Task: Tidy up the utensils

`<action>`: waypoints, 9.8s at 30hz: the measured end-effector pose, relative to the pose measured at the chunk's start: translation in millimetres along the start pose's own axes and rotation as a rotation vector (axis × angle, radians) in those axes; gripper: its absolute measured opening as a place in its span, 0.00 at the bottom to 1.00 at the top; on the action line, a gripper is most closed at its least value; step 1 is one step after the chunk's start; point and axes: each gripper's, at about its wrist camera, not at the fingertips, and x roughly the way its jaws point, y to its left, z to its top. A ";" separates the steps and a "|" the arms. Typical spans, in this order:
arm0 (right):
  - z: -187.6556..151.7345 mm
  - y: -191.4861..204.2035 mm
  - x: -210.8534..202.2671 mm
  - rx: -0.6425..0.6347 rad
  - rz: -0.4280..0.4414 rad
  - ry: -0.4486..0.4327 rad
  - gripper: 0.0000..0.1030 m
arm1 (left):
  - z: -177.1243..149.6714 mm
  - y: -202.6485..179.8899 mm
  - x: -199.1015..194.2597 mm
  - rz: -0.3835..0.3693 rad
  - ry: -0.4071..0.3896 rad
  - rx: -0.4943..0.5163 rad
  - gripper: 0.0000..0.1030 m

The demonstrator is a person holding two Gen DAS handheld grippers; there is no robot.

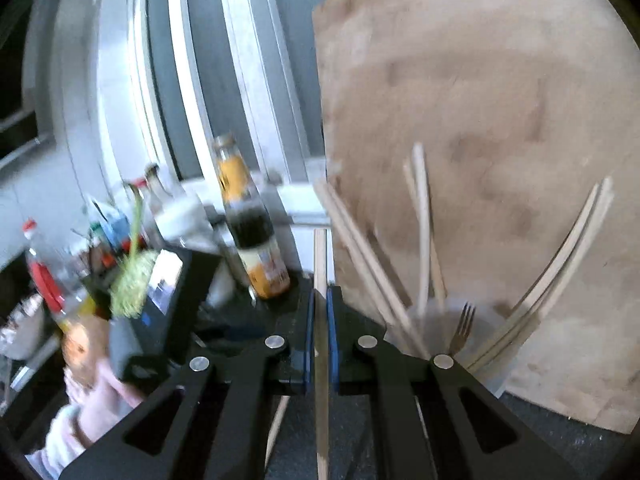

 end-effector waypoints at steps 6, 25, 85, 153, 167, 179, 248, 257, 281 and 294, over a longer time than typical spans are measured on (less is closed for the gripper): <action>5.5 9.1 -21.6 -0.022 0.021 -0.102 0.07 | -0.8 -8.7 9.3 -0.001 0.030 0.026 0.28; 15.6 -16.9 -63.2 0.086 -0.029 -0.291 0.07 | -6.2 -26.2 16.9 0.022 0.047 0.094 0.06; 12.5 -97.9 -97.6 0.270 -0.362 -0.589 0.07 | 49.7 -120.7 -173.1 -0.136 -0.936 -0.121 0.06; 5.7 -95.8 -24.6 0.213 -0.359 -0.359 0.07 | 30.7 -113.7 -169.2 -0.191 -0.899 0.001 0.61; 8.3 -82.7 -56.7 0.227 -0.382 -0.419 0.64 | -6.6 -60.0 -201.8 0.014 -0.937 -0.034 0.99; -19.7 -44.7 -51.7 0.086 -0.416 -0.346 0.91 | -28.7 -22.2 -163.9 0.106 -0.805 -0.010 0.99; -58.0 -19.9 -6.5 -0.101 -0.469 -0.259 1.00 | -53.2 -15.0 -106.1 0.182 -0.698 -0.019 1.00; -58.0 -25.2 -0.2 -0.077 -0.482 -0.229 1.00 | -54.5 -16.9 -107.2 0.170 -0.700 -0.009 1.00; -58.8 -25.8 -0.3 -0.075 -0.485 -0.228 1.00 | -54.4 -18.1 -107.6 0.177 -0.702 -0.001 1.00; -60.2 -28.2 0.5 -0.075 -0.499 -0.222 1.00 | -53.5 -15.9 -106.8 0.179 -0.691 -0.003 1.00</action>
